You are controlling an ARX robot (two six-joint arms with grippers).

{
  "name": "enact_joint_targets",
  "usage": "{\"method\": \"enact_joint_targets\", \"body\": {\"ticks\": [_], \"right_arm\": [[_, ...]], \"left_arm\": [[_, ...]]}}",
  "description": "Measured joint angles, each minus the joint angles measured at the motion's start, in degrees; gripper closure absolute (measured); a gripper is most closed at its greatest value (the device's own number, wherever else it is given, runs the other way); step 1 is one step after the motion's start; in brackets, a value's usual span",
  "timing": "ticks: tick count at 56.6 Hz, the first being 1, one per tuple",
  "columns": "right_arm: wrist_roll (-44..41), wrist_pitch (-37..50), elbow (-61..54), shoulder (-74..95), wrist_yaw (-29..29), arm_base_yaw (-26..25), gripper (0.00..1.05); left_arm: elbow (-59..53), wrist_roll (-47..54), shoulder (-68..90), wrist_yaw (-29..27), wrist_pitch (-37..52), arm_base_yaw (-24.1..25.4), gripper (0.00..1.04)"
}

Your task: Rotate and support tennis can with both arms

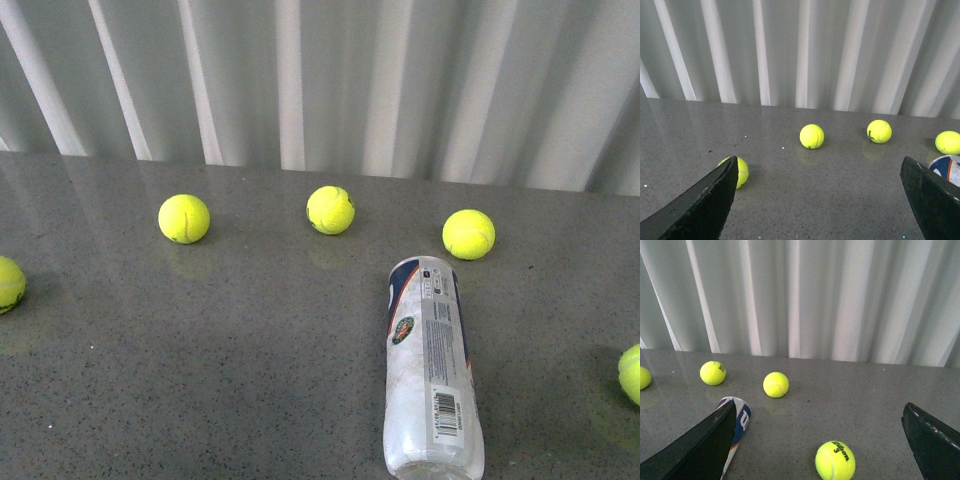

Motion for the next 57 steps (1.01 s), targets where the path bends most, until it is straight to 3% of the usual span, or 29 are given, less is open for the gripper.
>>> {"method": "enact_joint_targets", "body": {"ticks": [57], "right_arm": [[0.0, 0.0, 0.0, 0.02, 0.0, 0.0, 0.07]], "left_arm": [[0.0, 0.0, 0.0, 0.0, 0.0, 0.0, 0.07]]}}
